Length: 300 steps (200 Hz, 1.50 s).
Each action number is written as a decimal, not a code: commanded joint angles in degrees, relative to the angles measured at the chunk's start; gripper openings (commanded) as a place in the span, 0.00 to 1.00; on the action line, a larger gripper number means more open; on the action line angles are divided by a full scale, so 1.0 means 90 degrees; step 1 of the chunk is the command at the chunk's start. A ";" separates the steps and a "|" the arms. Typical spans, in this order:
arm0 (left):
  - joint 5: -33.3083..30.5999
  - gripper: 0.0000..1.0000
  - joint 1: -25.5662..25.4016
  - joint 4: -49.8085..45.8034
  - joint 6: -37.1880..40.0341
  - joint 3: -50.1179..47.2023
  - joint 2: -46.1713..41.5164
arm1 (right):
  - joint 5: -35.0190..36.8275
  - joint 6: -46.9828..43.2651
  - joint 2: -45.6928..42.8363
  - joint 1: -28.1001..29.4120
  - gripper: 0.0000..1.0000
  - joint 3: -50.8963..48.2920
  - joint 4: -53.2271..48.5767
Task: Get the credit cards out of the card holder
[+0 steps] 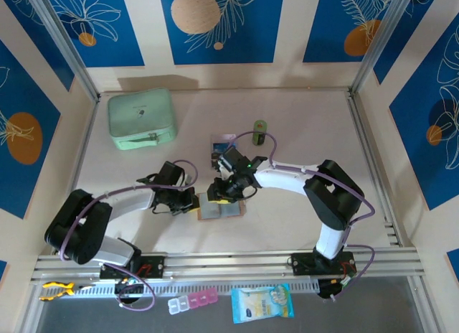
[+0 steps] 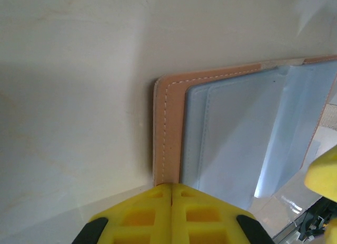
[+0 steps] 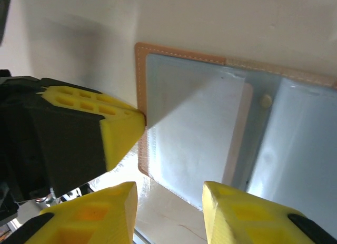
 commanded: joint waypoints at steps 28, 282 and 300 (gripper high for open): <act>-0.0081 0.04 -0.0047 -0.0151 0.0076 0.0007 -0.0009 | -0.0253 0.0191 0.0160 0.0046 0.38 -0.0009 0.0258; -0.0467 0.03 -0.0040 -0.0621 0.0245 0.0225 0.0097 | 0.0311 0.0068 0.0522 0.0050 0.36 0.0074 -0.0486; -0.0467 0.03 -0.0041 -0.0640 0.0246 0.0249 0.0059 | 0.0279 0.0077 0.0498 0.0054 0.36 0.0040 -0.0444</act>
